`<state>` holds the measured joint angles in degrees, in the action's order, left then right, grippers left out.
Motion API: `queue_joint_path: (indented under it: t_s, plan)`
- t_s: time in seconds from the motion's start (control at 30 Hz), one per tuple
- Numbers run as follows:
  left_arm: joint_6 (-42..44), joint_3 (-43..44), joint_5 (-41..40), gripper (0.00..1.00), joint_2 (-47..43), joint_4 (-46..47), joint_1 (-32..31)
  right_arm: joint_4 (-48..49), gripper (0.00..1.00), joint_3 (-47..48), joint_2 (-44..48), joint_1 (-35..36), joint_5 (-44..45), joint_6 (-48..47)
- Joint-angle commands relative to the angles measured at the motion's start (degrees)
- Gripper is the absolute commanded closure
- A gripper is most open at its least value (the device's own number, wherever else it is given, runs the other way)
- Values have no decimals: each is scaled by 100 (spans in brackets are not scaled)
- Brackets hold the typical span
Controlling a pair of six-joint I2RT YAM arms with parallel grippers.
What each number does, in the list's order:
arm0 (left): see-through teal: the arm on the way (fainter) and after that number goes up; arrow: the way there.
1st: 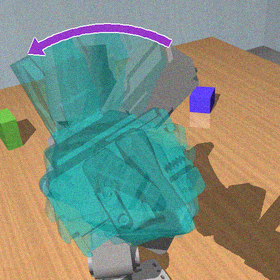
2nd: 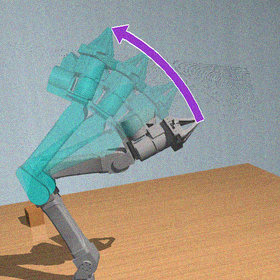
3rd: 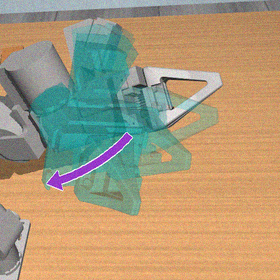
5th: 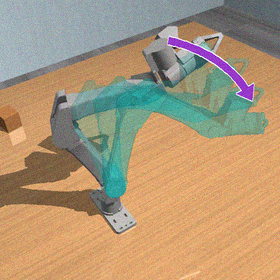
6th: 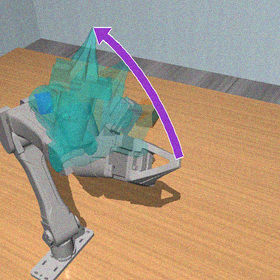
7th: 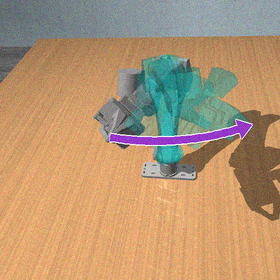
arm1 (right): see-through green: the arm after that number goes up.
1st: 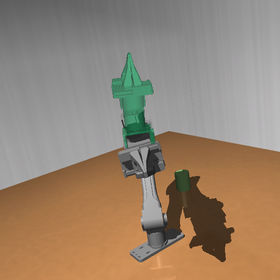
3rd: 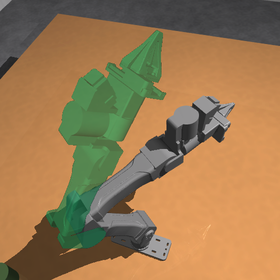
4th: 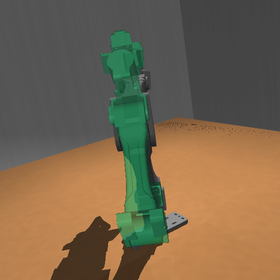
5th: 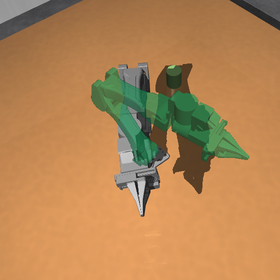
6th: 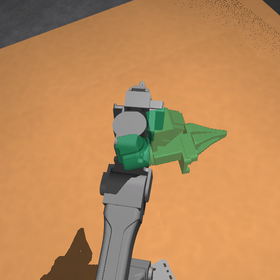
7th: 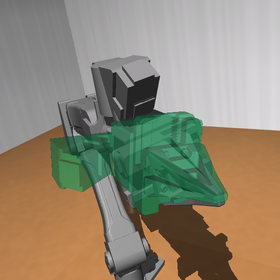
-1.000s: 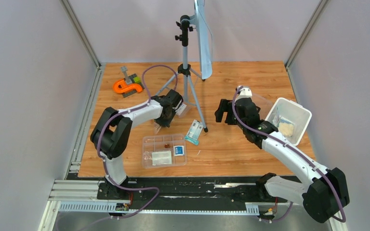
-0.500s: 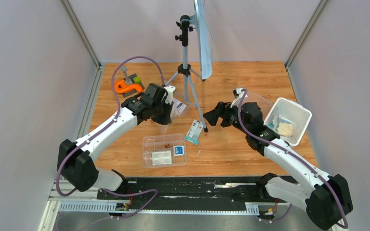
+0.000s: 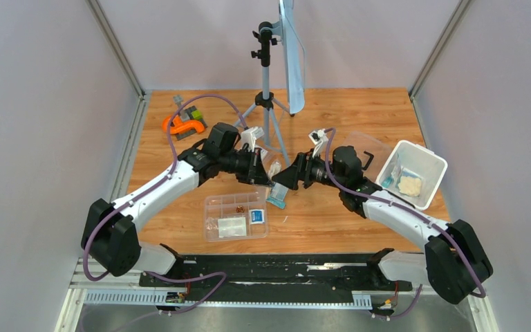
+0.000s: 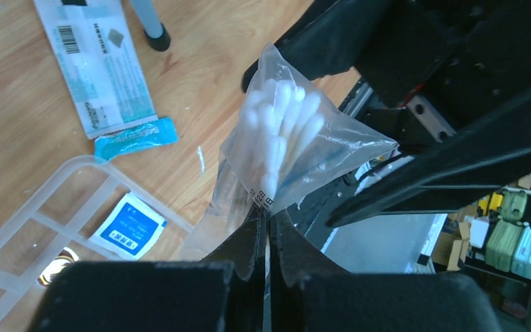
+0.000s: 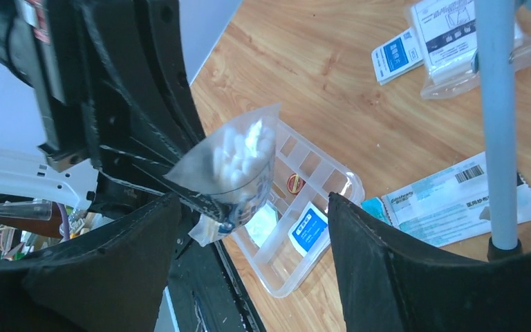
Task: Organize the medicine kit
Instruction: Pick up the medical item at the center of the board, then place the medical item at the medicine box.
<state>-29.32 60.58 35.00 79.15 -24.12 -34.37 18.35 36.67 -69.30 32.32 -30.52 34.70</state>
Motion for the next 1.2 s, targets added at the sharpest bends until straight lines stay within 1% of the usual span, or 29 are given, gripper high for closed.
queue_joint_path:
  t_s: [0.0,0.07,0.13,0.27,0.3,0.33,0.37,0.4,0.43,0.5,0.57,0.6,0.63,0.67,0.7,0.73,0.77,0.8,0.83,0.87,0.9,1.0,1.03,1.1,1.13,1.17]
  plan:
    - [-220,46,486,100,-100,446,5,283,27,305,-140,111,53,1]
    - [-230,55,497,100,-87,458,2,154,32,392,-203,155,128,-57]
    - [-214,50,511,100,-68,458,1,219,40,386,-217,160,158,-17]
    - [-191,46,552,100,-1,454,1,458,64,279,-177,171,169,80]
    - [-190,44,565,100,6,457,1,459,72,286,-180,178,162,85]
    - [-188,34,577,99,15,462,1,451,79,295,-188,178,154,94]
    - [-184,33,580,98,18,461,1,450,84,304,-189,179,152,102]
    - [-161,33,579,93,31,446,0,450,86,306,-189,173,159,122]
    - [-144,38,596,91,35,436,5,450,89,302,-183,177,179,139]
    - [-118,35,609,81,46,410,3,458,91,290,-161,179,223,151]
    - [-64,39,577,63,47,338,2,444,96,289,-118,176,286,137]
    - [-19,61,560,57,41,272,3,397,97,300,-86,178,342,112]
    - [15,73,516,46,35,178,6,311,98,317,-46,179,409,65]
    - [65,105,494,41,16,135,4,190,100,339,15,176,495,-18]
    - [124,135,454,32,5,28,1,-2,100,380,90,171,622,-132]
    - [161,163,423,29,-29,-33,1,-317,100,453,205,163,804,-277]
    - [240,211,355,21,-48,-183,1,-643,100,530,354,140,1046,-474]
    - [290,241,286,17,-95,-261,1,-969,100,576,532,108,1277,-668]
    - [377,283,94,10,-121,-423,0,-1256,100,602,772,52,1552,-849]
    - [420,294,-16,6,-179,-504,0,-1566,100,594,1026,-55,1773,-978]
    - [511,298,-298,2,-229,-629,11,-1870,100,569,1296,-213,1944,-1135]
    - [647,234,-717,0,-243,-737,115,-2606,100,488,2161,-810,2362,-1455]
    - [675,178,-773,0,-216,-715,194,-2874,100,506,2417,-1160,2466,-1549]
    - [630,95,-1150,3,-105,-654,291,-3503,100,605,2817,-1721,2655,-1736]
    - [586,91,-1555,4,-42,-655,312,-3747,100,665,2910,-2014,2752,-1806]
    - [504,109,-1754,6,106,-647,353,-3926,100,713,2969,-2287,2832,-1878]
